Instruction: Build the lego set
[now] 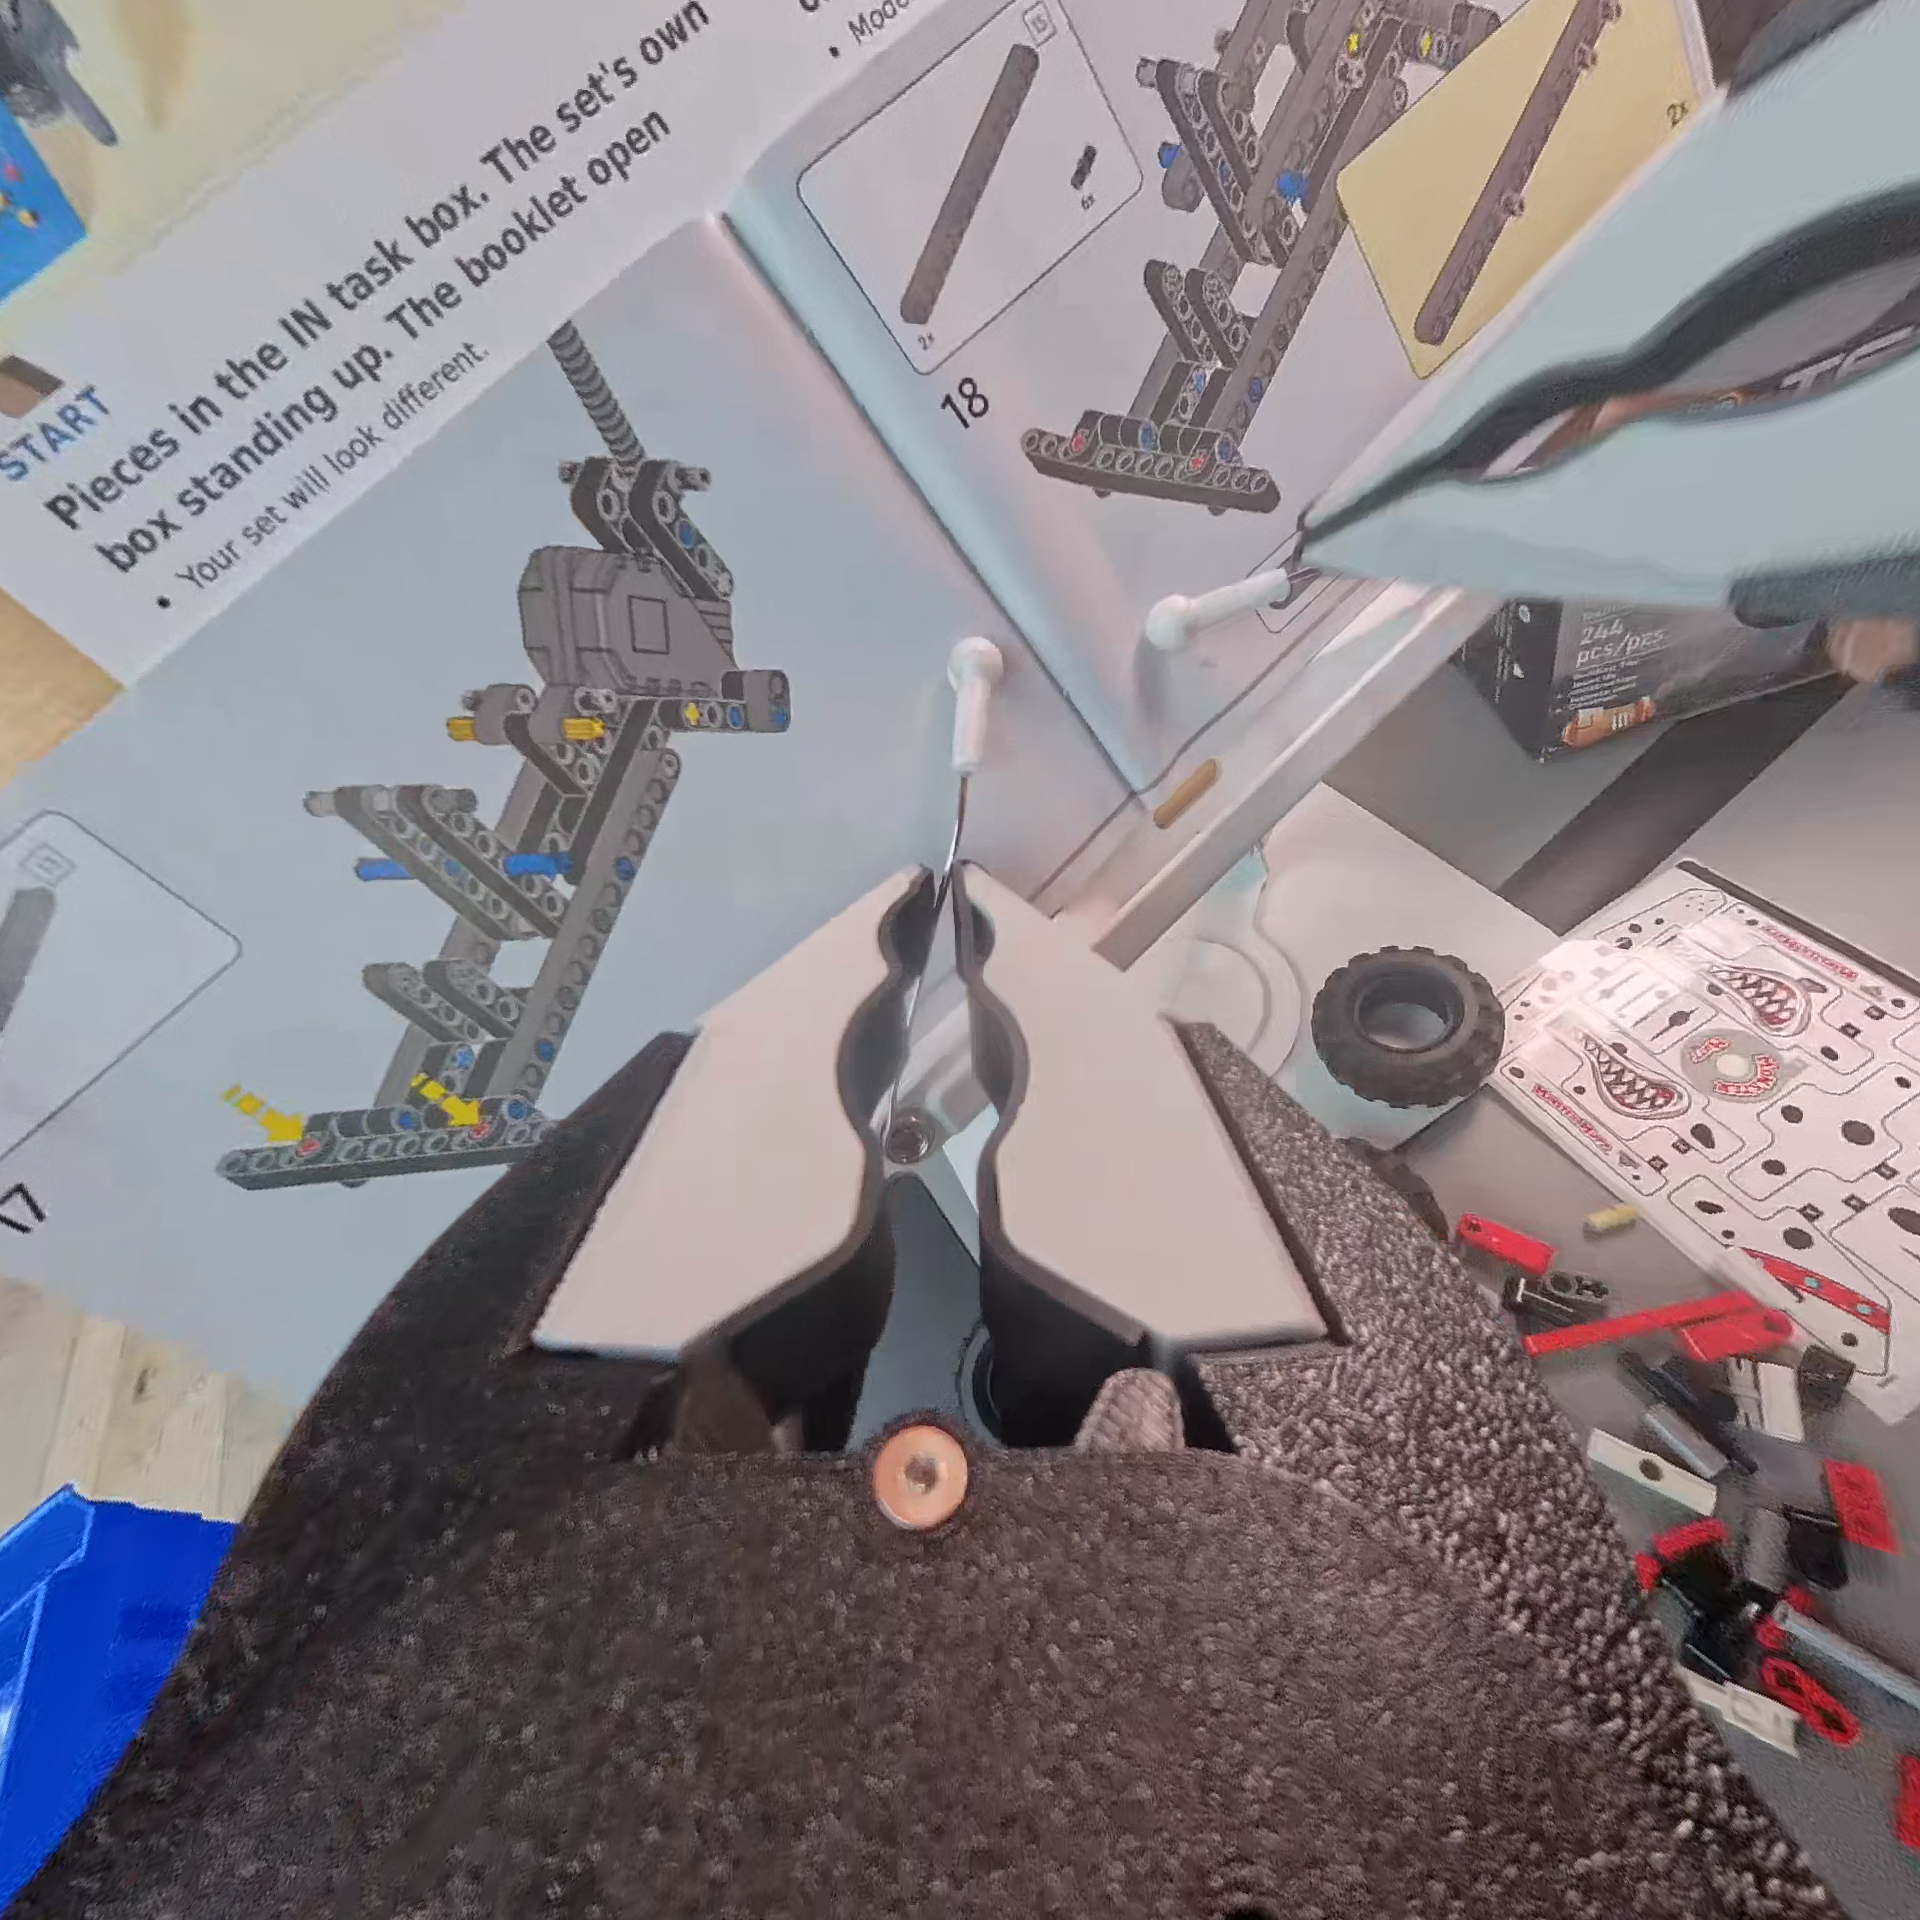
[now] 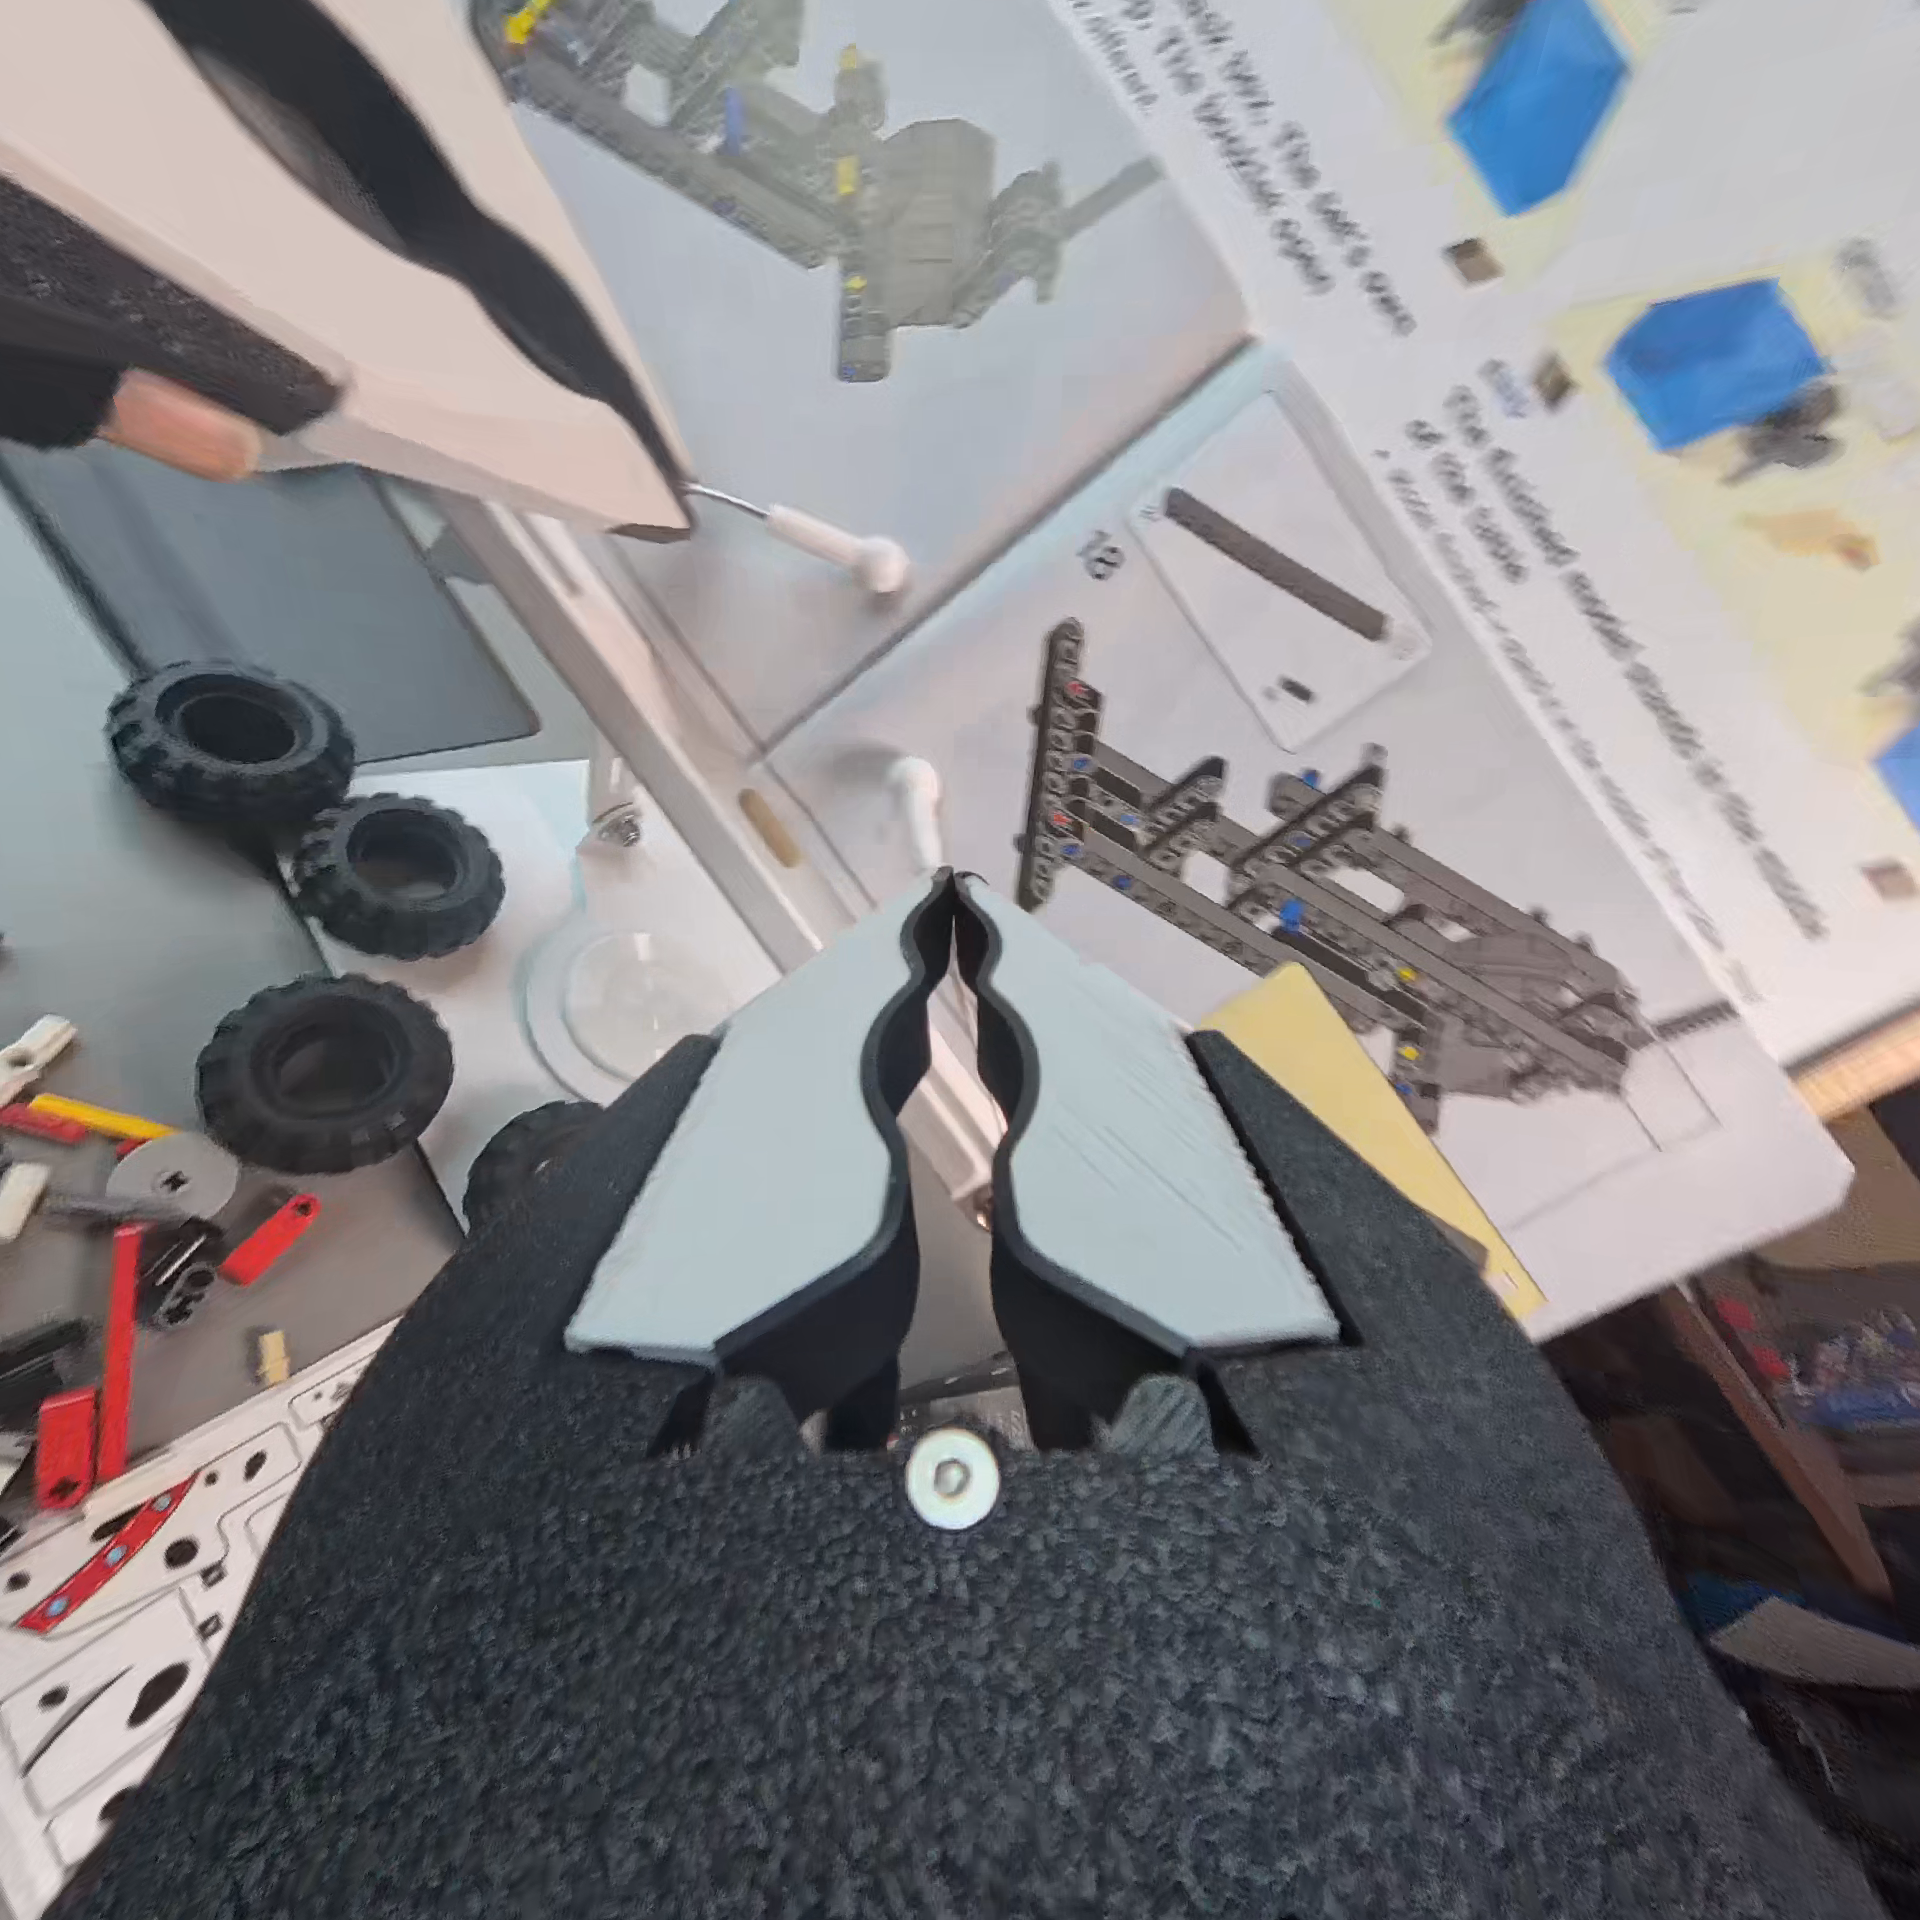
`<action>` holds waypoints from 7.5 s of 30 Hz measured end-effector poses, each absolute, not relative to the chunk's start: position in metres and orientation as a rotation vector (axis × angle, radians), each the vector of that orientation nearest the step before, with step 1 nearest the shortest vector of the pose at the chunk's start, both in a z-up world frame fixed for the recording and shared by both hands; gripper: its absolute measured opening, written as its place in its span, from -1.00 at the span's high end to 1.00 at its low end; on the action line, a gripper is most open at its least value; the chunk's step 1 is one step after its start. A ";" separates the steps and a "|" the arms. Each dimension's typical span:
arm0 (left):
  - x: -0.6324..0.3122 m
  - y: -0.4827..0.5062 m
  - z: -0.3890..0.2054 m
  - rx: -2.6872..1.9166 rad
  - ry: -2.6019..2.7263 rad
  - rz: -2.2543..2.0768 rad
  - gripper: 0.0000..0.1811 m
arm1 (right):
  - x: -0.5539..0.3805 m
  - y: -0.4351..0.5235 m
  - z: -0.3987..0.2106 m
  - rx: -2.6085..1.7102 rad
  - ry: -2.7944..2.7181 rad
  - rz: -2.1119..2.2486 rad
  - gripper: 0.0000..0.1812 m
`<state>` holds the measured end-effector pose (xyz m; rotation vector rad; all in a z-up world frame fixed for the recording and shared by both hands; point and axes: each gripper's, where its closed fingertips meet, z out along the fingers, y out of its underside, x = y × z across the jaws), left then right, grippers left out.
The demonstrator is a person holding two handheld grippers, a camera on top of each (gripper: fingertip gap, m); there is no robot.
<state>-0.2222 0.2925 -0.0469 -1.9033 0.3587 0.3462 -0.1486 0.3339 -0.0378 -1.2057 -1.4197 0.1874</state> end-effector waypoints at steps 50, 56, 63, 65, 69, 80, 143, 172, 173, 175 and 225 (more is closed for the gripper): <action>-0.212 0.255 -0.046 -1.724 -0.028 -0.029 0.66 | -0.082 0.389 -0.030 -1.476 -0.953 0.358 0.92; -0.200 0.262 -0.050 -1.728 -0.004 -0.053 0.65 | -0.053 0.382 -0.061 -1.650 -0.752 0.704 0.82; -0.205 0.249 -0.055 -1.744 0.024 -0.045 0.65 | -0.028 0.365 -0.051 -1.598 -0.836 0.814 0.70; -0.208 0.244 -0.056 -1.749 0.019 -0.045 0.64 | -0.027 0.358 -0.043 -1.572 -0.907 0.791 0.73; -0.209 0.234 -0.060 -1.761 0.026 -0.037 0.64 | -0.041 0.340 -0.024 -1.538 -1.129 0.694 0.73; -0.190 0.220 -0.074 -1.811 0.105 -0.036 0.64 | -0.096 0.268 0.025 -1.355 -1.762 0.115 0.71; -0.211 0.218 -0.044 -1.733 0.103 -0.014 0.60 | -0.071 0.434 0.025 -1.320 -0.908 0.253 0.43; -0.194 0.216 -0.039 -1.745 0.140 -0.032 0.59 | -0.110 0.388 -0.003 -1.316 -1.060 0.275 0.53; -0.194 0.216 -0.038 -1.746 0.143 -0.032 0.58 | -0.107 0.383 0.002 -1.295 -1.053 0.302 0.54; -0.195 0.215 -0.039 -1.752 0.147 -0.031 0.59 | -0.100 0.376 0.004 -1.293 -1.039 0.363 0.51; -0.263 0.262 -0.058 -1.880 0.171 0.237 0.68 | -0.079 0.417 -0.001 -1.316 -1.029 0.345 0.15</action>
